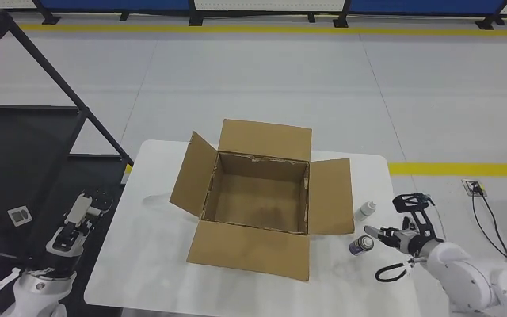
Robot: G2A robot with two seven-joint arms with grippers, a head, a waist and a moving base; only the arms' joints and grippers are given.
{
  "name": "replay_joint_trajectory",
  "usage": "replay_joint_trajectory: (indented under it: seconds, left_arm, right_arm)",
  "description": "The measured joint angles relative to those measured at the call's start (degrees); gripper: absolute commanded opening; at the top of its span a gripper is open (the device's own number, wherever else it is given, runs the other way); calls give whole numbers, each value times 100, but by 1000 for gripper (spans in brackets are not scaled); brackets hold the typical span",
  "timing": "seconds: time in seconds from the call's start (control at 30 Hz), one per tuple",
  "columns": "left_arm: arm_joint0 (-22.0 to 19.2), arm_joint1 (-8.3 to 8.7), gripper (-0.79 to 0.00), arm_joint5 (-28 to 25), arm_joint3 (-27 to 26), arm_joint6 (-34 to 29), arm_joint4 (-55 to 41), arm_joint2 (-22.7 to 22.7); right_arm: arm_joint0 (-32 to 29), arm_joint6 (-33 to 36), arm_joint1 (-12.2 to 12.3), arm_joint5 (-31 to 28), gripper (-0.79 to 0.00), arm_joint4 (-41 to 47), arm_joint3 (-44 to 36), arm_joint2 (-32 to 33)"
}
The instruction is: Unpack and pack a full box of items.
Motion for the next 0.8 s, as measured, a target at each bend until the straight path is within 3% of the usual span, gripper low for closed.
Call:
replay_joint_trajectory:
  seconds: [0.1,0.17,0.33,0.57,0.63,0.7,0.8]
  left_arm:
    - [0,0,0,0,0,0,0,0]
    - [0,0,0,0,0,0,0,0]
    - [0,0,0,0,0,0,0,0]
    - [0,0,0,0,0,0,0,0]
    - [0,0,0,0,0,0,0,0]
    - [0,0,0,0,0,0,0,0]
    - [0,0,0,0,0,0,0,0]
  right_arm:
    - [-5,-344,5,-700,0,1296,152,288]
    - [-3,-354,7,-854,0,1809,183,304]
    - [-3,-343,7,-737,0,1431,172,295]
    - [180,-106,24,-647,0,1740,332,95]
    - [422,184,46,-481,-142,2051,537,-6]
    - [643,455,66,-352,-111,2332,734,-75]
    - [993,800,101,-142,-191,2695,1100,-160]
